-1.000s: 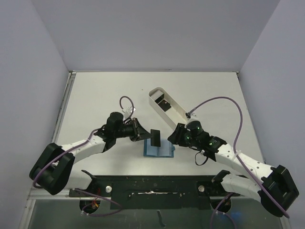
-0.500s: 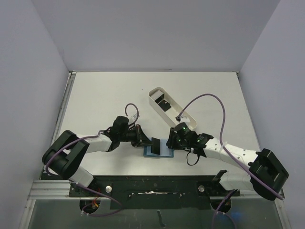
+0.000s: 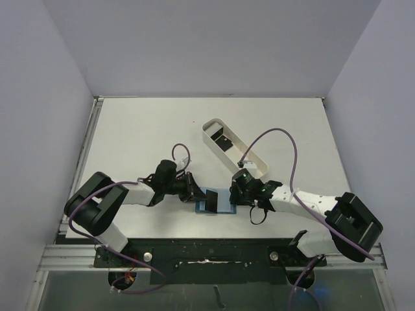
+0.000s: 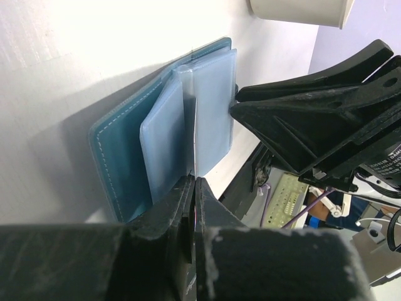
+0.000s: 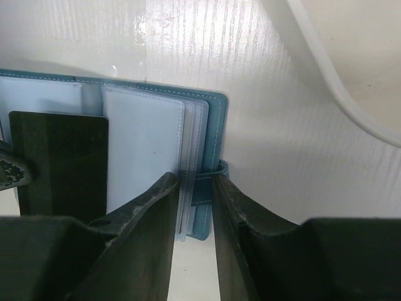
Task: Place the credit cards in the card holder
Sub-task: Insert the credit card into the card holder.
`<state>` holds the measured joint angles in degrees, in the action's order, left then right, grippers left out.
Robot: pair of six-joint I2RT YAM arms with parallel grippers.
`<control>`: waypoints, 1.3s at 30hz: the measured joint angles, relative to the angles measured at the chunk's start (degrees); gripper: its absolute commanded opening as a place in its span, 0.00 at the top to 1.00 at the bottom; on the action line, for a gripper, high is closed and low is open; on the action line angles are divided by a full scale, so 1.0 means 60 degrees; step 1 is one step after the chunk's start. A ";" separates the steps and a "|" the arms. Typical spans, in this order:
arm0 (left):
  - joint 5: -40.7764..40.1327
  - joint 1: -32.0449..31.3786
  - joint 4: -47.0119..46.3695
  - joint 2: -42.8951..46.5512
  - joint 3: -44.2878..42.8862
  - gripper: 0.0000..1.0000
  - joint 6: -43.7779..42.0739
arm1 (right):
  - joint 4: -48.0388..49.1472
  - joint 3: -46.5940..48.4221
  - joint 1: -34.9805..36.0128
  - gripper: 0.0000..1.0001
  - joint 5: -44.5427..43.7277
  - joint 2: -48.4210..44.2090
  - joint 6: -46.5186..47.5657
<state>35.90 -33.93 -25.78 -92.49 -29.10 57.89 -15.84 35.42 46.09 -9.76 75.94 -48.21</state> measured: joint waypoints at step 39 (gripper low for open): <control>-0.0484 -0.0189 0.0874 -0.0178 -0.0291 1.00 -0.0918 | -0.0044 0.0106 0.0521 0.84 -0.0812 0.0310 -0.0339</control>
<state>32.99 -35.07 -20.53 -93.56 -30.85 52.38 -16.10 36.05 49.21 -14.63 77.80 -50.24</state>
